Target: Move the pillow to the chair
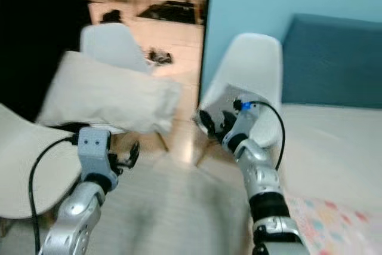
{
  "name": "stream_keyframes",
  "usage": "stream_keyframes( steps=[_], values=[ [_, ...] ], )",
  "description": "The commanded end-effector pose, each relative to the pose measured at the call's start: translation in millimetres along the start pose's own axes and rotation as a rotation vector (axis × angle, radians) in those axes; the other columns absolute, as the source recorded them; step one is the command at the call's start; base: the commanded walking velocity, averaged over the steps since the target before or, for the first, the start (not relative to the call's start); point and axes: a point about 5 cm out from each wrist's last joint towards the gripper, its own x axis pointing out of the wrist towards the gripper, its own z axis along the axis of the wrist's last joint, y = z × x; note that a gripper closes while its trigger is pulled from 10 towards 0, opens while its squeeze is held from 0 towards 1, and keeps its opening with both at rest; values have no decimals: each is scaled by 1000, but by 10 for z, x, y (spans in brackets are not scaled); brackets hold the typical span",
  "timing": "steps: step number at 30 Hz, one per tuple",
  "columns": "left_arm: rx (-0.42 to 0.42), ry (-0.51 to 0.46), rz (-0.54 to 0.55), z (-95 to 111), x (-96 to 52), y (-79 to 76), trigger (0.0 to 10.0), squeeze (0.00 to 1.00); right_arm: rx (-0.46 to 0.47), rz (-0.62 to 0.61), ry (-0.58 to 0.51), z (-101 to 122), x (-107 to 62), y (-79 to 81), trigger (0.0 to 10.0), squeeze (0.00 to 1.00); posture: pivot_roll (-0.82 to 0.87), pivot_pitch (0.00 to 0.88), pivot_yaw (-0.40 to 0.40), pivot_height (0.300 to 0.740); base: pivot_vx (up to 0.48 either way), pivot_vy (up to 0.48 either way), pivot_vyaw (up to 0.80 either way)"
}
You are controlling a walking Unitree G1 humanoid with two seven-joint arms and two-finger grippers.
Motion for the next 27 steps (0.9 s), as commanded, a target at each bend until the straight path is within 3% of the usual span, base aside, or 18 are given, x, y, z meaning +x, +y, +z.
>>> stream_keyframes(
  steps=[1,9,12,13,16,27],
  values=[
    [-9,-7,-3,11,3,-9,10000,0,14,-21,-6,32,0,-44,10000,0,22,0,-83,740,0,0,-788],
    [1,-29,7,41,10,37,10000,0,-10,-90,2,38,-35,-155,10000,0,18,0,-85,740,0,0,-788],
    [58,-42,20,45,3,110,10000,0,-50,-181,19,38,-138,-355,10000,0,15,0,-86,740,0,0,-788],
    [58,-42,20,45,3,110,10000,0,-50,-181,19,38,-138,-355,10000,0,15,0,-86,740,0,0,-788],
    [102,-53,42,51,2,199,10000,0,-99,-307,57,12,-287,-611,10000,0,3,0,-80,740,0,0,-788],
    [133,-62,74,43,8,280,10000,0,-121,-404,59,103,-352,-799,10000,0,0,0,-81,740,0,0,-788]
  ],
)
